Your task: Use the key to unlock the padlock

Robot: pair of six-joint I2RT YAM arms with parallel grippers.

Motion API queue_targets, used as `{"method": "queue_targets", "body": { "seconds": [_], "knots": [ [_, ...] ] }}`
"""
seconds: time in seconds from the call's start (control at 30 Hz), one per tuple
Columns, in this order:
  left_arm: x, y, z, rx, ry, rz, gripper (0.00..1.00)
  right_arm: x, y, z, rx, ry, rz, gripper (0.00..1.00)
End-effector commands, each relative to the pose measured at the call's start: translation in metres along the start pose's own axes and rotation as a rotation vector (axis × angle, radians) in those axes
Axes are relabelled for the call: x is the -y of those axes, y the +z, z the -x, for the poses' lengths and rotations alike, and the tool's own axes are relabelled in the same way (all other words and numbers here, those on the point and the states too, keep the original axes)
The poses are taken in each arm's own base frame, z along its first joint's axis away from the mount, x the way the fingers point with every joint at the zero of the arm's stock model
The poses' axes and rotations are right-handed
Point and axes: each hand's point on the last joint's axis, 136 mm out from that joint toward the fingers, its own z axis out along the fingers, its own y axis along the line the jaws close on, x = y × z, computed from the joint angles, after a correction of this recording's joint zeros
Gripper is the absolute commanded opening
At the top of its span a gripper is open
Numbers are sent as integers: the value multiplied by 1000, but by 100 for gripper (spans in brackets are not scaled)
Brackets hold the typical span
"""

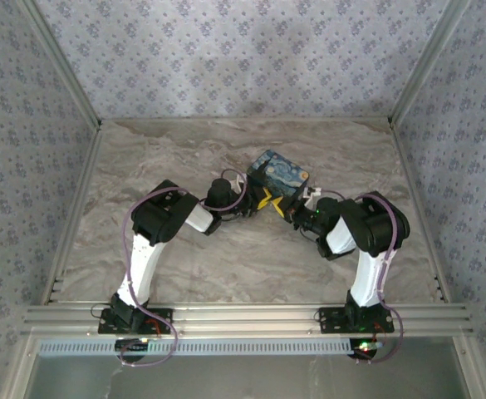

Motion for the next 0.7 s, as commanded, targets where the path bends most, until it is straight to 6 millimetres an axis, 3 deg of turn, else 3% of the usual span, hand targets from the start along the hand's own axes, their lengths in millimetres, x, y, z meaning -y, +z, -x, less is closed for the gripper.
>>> {"method": "queue_targets", "body": {
  "seconds": [0.0, 0.4, 0.67],
  "knots": [
    [8, 2, -10, -29, 0, -58, 14, 22, -1, -4, 16, -5, -61, 0],
    [11, 3, -13, -39, -1, -65, 15, 18, 2, -2, 24, -12, -53, 0],
    [10, 3, -14, -36, -4, -65, 14, -2, 5, 4, 39, 3, -5, 0]
  ]
}}
